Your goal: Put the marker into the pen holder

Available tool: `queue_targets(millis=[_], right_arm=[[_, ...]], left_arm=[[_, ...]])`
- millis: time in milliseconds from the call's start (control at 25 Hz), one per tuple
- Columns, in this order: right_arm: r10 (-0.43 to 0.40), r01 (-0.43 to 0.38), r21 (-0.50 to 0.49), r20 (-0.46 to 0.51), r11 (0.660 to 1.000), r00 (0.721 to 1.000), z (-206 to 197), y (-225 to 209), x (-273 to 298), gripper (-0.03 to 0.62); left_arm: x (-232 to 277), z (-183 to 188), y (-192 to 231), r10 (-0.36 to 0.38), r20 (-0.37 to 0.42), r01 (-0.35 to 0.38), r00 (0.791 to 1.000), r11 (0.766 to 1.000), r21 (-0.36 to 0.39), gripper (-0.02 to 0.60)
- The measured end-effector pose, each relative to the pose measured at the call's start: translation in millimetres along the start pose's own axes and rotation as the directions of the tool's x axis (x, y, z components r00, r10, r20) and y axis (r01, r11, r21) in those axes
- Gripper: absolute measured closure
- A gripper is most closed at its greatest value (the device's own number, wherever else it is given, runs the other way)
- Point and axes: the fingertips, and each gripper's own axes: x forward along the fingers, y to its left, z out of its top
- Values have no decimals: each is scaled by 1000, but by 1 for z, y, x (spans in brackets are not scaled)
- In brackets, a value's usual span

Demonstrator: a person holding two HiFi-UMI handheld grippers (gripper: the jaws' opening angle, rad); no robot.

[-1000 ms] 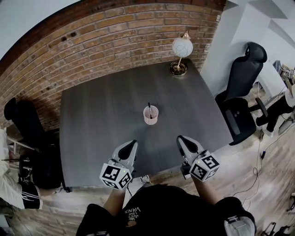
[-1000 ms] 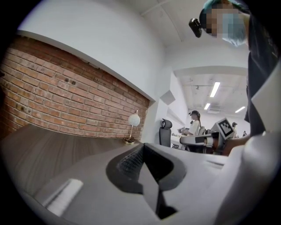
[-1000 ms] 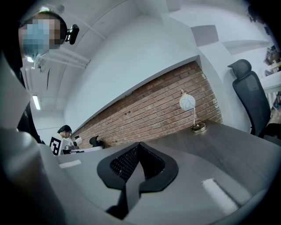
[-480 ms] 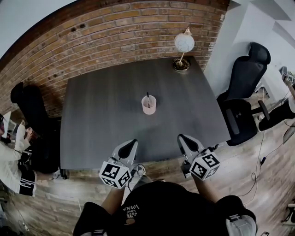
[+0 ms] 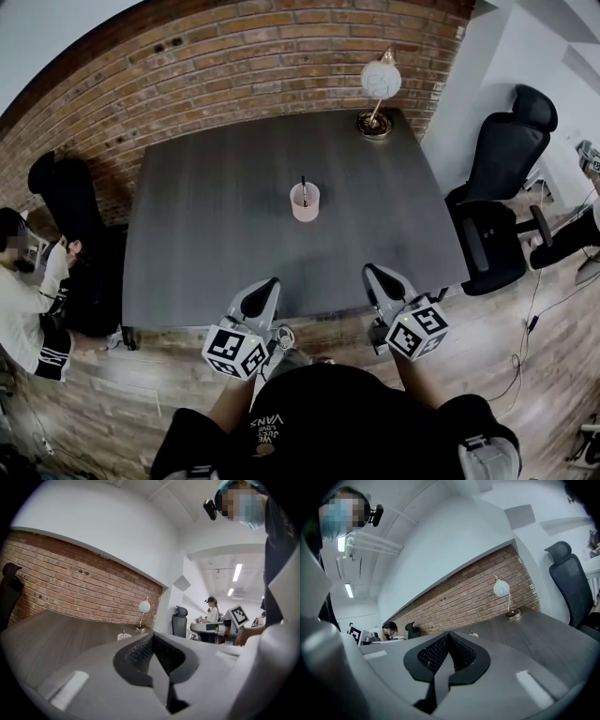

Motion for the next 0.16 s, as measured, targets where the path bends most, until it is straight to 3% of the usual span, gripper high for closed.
queue_targets(millis=[160], right_arm=[[4, -4, 0, -2, 1000, 1000, 0, 1, 2, 592]], left_arm=[[-2, -1, -1, 7, 2, -7, 1000, 1000, -4, 529]])
